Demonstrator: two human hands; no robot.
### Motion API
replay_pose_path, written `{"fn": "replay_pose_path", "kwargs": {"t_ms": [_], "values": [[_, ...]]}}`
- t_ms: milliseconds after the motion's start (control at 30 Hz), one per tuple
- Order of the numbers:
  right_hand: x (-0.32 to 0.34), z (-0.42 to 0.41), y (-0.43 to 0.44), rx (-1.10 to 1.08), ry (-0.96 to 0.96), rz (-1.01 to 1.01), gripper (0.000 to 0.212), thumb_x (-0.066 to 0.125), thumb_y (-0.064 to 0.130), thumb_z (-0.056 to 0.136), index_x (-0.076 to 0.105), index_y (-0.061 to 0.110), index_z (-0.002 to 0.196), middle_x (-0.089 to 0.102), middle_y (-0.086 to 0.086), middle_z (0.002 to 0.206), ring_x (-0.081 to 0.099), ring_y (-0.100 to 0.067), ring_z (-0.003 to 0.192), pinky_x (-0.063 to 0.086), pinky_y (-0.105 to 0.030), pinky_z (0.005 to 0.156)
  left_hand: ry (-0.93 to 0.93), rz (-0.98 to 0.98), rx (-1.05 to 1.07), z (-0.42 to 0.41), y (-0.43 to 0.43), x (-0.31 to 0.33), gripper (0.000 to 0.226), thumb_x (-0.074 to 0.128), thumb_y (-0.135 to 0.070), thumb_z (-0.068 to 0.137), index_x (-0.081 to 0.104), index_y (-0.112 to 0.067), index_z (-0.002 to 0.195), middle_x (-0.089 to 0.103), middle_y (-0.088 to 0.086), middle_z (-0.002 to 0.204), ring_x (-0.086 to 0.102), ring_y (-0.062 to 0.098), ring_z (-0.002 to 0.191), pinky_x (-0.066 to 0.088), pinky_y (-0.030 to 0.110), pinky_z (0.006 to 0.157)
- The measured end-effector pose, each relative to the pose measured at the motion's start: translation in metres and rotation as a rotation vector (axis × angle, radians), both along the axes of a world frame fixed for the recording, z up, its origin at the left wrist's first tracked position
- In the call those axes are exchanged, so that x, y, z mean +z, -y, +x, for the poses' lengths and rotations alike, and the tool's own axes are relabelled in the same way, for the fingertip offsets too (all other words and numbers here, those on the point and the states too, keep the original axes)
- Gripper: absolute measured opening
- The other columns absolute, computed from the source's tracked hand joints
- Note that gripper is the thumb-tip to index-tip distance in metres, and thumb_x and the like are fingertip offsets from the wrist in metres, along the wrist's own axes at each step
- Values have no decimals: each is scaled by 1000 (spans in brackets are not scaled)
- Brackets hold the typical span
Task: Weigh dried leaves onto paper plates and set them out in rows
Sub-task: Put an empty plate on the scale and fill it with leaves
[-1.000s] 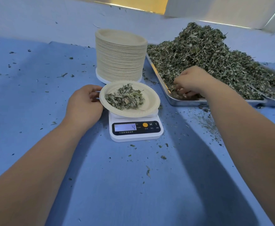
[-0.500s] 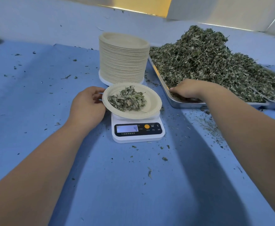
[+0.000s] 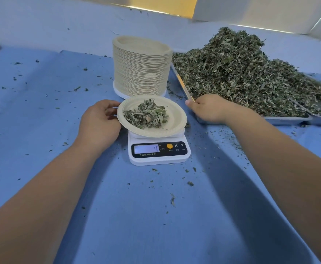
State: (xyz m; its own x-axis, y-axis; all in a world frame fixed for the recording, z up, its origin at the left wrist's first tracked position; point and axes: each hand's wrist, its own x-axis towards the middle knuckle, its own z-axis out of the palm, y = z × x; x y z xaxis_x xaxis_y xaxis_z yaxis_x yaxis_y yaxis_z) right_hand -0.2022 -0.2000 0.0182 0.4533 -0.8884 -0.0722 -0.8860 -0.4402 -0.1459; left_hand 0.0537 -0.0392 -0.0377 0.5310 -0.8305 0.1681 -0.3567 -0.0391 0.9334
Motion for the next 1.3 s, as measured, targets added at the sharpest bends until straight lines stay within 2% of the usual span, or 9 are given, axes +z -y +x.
{"fn": "replay_pose_path", "kwargs": {"t_ms": [67, 133, 433, 600, 700, 933, 1067, 1200, 1300], "values": [[-4, -4, -8, 14, 7, -171, 64, 29, 51, 107, 50, 7, 66, 56, -12, 65, 56, -30, 64, 46, -36, 60, 5, -8, -5, 0, 0, 1, 42, 60, -1, 85, 66, -42, 92, 71, -30, 86, 67, -9, 80, 49, 14, 64], [-13, -9, -15, 7, 37, -339, 59, 33, 47, 107, 45, 10, 62, 52, -9, 59, 51, -29, 56, 34, -31, 50, 11, -10, -6, -1, 0, 1, 43, 60, 0, 84, 65, -43, 91, 73, -25, 85, 68, -8, 80, 48, 9, 58], [-9, -7, 11, -112, 341, -244, 53, 48, 36, 101, 37, 15, 54, 35, -2, 47, 35, -21, 46, 27, -29, 49, 26, 4, 2, -2, -2, 1, 44, 58, 0, 83, 66, -42, 92, 75, -19, 90, 68, -6, 81, 49, 18, 68], [-6, -5, 18, -186, 249, -148, 50, 48, 37, 102, 46, 13, 58, 43, -5, 52, 43, -24, 51, 35, -29, 53, 14, 4, 0, -5, -3, 2, 44, 59, 0, 84, 64, -43, 90, 72, -29, 84, 68, -8, 77, 49, 19, 68], [5, 1, 12, -206, 408, -255, 49, 46, 38, 101, 52, 9, 62, 49, -6, 55, 45, -23, 51, 38, -30, 55, 19, 8, 2, -4, -3, 3, 45, 59, 0, 84, 64, -44, 91, 71, -32, 85, 67, -9, 78, 49, 19, 68], [25, 49, -34, 190, 815, -192, 50, 48, 37, 104, 56, 7, 65, 63, -2, 61, 56, -15, 54, 46, -33, 57, 22, -6, 6, -3, -2, 1, 38, 61, -5, 86, 67, -41, 96, 74, -20, 89, 68, -7, 80, 53, 23, 74], [24, 75, -49, 271, 766, -117, 44, 45, 38, 107, 45, 23, 66, 45, 11, 61, 43, -3, 55, 40, -25, 58, 8, -4, 6, -2, -2, 1, 36, 60, -4, 86, 71, -32, 106, 75, -16, 92, 69, -3, 81, 56, 25, 77], [18, 82, -54, 275, 673, -87, 42, 39, 38, 109, 42, 17, 73, 38, 7, 66, 33, 0, 51, 28, -18, 51, 0, 4, 6, -3, -2, 2, 38, 61, -3, 85, 69, -33, 106, 75, -15, 93, 70, -3, 81, 57, 26, 79], [17, 76, -56, 225, 707, -66, 48, 37, 38, 110, 57, -1, 90, 37, 7, 63, 34, 0, 48, 27, -20, 48, 0, 9, 6, -3, -3, 2, 39, 61, -1, 85, 69, -35, 104, 75, -16, 91, 69, -3, 82, 57, 26, 78]]}}
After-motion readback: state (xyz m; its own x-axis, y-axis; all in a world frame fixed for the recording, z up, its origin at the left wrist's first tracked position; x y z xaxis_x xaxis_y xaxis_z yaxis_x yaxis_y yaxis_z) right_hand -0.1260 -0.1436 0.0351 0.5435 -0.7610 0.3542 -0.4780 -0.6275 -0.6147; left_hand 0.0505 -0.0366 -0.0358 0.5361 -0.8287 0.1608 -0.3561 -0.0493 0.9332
